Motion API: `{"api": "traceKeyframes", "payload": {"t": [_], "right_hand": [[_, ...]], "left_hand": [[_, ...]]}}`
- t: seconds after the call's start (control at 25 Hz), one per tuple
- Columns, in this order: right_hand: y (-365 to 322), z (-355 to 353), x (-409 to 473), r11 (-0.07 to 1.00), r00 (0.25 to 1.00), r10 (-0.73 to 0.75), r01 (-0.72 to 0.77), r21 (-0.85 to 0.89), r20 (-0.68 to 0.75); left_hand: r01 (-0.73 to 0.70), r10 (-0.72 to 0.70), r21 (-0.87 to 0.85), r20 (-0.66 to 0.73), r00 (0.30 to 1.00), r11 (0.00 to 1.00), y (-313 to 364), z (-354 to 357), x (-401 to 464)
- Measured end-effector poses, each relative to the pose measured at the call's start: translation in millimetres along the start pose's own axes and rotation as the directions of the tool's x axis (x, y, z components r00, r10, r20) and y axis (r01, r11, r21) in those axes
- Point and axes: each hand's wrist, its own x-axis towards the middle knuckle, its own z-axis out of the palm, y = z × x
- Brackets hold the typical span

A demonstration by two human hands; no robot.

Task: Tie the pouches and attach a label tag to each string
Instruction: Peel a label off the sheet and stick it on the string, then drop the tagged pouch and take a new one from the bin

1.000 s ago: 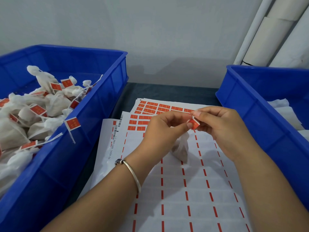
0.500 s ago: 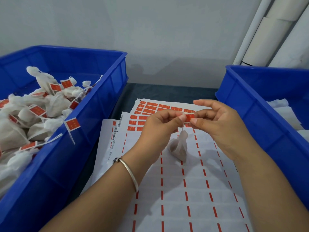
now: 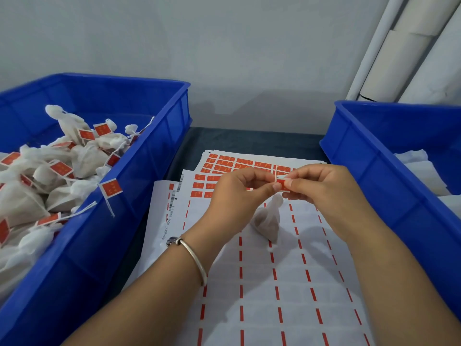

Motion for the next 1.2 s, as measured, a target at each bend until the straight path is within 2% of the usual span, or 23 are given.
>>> {"api": "traceKeyframes", "payload": {"t": [0.2, 0.36, 0.52, 0.6, 0.68, 0.8, 0.96, 1.04, 1.12, 1.16, 1.2], "right_hand": [[-12, -2, -5, 0.997, 0.997, -0.071, 0.071, -0.031, 0.003], [-15, 6, -12, 0.994, 0.994, -0.096, 0.093, -0.063, -0.042], [-14, 15, -27, 0.99, 0.999, -0.048, 0.046, -0.134, -0.01], [-14, 17, -34, 0.989, 1.0, -0.003, 0.004, -0.145, 0.003], [-15, 17, -42, 0.987, 1.0, 0.022, -0.02, -0.159, 0.012], [-15, 17, -56, 0.989, 0.998, 0.047, -0.04, -0.139, 0.048], [-10, 20, -74, 0.99, 0.988, 0.102, -0.089, -0.113, 0.114], [-6, 22, -80, 0.986, 0.981, 0.126, -0.107, -0.129, 0.146], [-4, 24, -84, 0.981, 0.973, 0.145, -0.118, -0.153, 0.178], [-5, 25, -85, 0.979, 0.969, 0.153, -0.122, -0.164, 0.192], [-6, 25, -86, 0.977, 0.966, 0.159, -0.124, -0.175, 0.203]], "left_hand": [[-0.062, 0.06, 0.101, 0.026, 0.998, 0.993, 14, -9, -2], [-0.098, 0.101, 0.253, 0.002, 0.995, 0.962, 34, -12, -7], [-0.135, 0.177, 0.224, -0.182, 0.967, 0.965, 62, -33, -6], [-0.145, 0.201, 0.195, -0.31, 0.929, 0.97, 79, -54, 5], [-0.136, 0.236, 0.254, -0.423, 0.875, 0.958, 94, -83, 20], [-0.112, 0.284, 0.352, -0.489, 0.825, 0.929, 105, -134, 48], [0.052, 0.252, 0.478, -0.548, 0.797, 0.877, 83, -184, 67], [0.182, 0.188, 0.563, -0.535, 0.823, 0.806, 62, -197, 61], [0.308, 0.062, 0.752, -0.418, 0.906, 0.583, 42, -201, 52], [0.342, -0.01, 0.816, -0.382, 0.924, 0.466, 35, -200, 47], [0.352, -0.034, 0.829, -0.375, 0.926, 0.434, 30, -200, 45]]}}
